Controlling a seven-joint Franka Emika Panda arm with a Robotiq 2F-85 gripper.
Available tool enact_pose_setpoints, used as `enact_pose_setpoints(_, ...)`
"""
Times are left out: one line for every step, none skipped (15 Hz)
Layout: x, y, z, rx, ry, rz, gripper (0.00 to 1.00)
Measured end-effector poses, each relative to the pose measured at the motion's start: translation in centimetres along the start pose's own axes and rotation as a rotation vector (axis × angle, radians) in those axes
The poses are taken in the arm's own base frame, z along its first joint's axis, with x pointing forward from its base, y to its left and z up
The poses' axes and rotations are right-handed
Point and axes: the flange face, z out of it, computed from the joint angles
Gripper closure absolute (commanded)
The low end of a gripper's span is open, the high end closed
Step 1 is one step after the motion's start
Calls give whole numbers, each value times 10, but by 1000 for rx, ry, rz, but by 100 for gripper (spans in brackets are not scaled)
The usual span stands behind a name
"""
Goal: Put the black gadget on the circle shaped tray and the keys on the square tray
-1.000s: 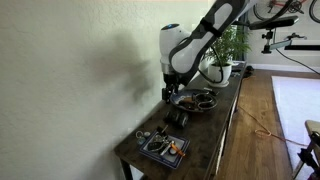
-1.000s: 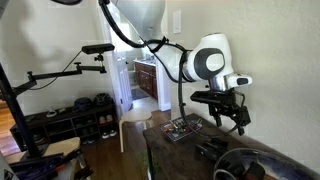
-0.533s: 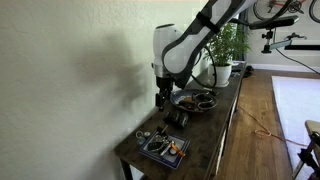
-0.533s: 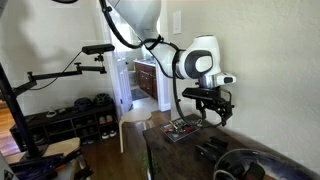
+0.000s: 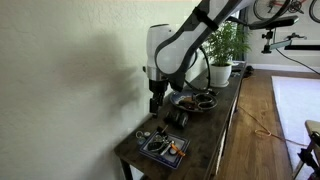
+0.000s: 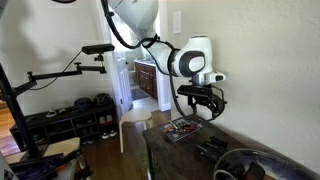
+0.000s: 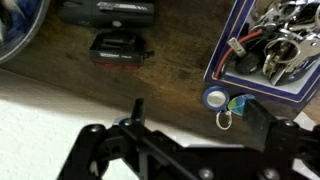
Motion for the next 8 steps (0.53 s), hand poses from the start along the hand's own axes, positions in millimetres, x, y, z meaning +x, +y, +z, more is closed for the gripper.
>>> enact_pose_setpoints(1,-3,0,4,1,-7,0)
enact_pose_setpoints(3,-7,1,7,3,-12,0)
enact_pose_setpoints(4,-10,1,11,5,-16,0)
enact_pose_setpoints(6,-14,2,14,7,-22,0)
enact_pose_setpoints(8,-17,3,18,8,-26,0)
enact_pose_setpoints(10,-21,6,21,9,-31,0)
enact_pose_setpoints(12,-24,9,24,8,-35,0)
enact_pose_setpoints(14,-27,11,27,9,-39,0)
